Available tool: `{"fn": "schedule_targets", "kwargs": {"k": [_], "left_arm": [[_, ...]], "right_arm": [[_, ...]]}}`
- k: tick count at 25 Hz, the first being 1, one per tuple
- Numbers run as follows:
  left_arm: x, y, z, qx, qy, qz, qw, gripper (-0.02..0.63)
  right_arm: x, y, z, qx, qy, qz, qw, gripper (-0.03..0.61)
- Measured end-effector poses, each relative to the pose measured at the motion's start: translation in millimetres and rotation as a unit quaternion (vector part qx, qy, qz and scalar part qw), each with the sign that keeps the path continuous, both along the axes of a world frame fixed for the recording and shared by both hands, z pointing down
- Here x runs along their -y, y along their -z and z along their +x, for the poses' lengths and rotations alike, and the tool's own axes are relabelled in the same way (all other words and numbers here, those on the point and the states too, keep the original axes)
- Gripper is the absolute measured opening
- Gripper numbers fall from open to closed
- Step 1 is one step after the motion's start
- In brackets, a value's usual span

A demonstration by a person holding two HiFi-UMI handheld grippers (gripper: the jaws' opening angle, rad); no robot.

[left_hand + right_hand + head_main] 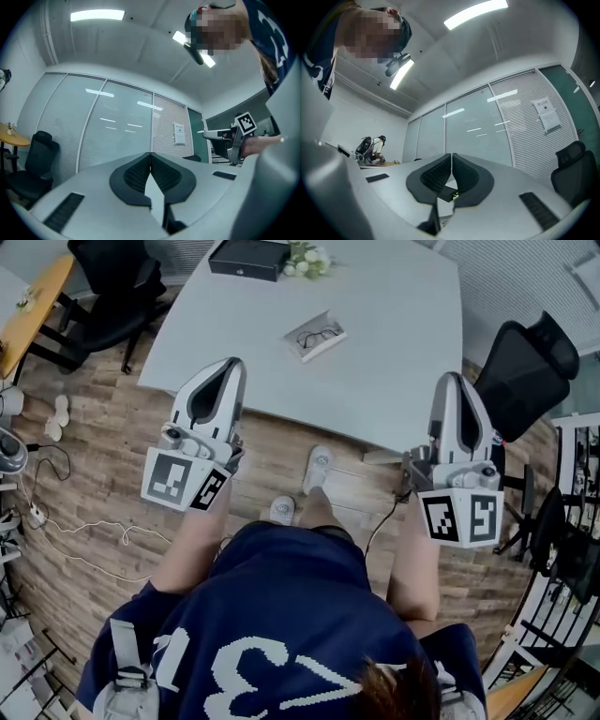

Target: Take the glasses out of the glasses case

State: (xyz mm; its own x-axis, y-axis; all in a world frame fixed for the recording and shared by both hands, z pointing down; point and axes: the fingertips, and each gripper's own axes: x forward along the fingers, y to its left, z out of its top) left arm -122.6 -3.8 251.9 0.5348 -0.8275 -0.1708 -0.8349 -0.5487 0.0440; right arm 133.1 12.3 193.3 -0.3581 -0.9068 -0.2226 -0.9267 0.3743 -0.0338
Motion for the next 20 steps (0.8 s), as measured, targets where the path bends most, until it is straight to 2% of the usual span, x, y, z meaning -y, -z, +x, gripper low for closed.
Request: {"fn": "schedule_targets", "kwargs": {"k": [8, 12, 20], "left_arm": [[99, 17, 20, 0.005, 0.048, 0.017, 0.9987, 0.014], [139, 16, 32, 0.007, 0.072, 0.017, 0.9972, 0.015], [185, 1, 45, 0.009, 0.089, -0.004, 0.996, 0.014]], "right_arm": [[121, 22, 10, -0.016, 0.066, 0.029, 0.997, 0.029], [175, 17, 13, -0.02, 0.106, 0.021, 0.994, 0.029], [227, -10, -4, -0.045, 0.171, -0.01, 0.984, 0.029]]}}
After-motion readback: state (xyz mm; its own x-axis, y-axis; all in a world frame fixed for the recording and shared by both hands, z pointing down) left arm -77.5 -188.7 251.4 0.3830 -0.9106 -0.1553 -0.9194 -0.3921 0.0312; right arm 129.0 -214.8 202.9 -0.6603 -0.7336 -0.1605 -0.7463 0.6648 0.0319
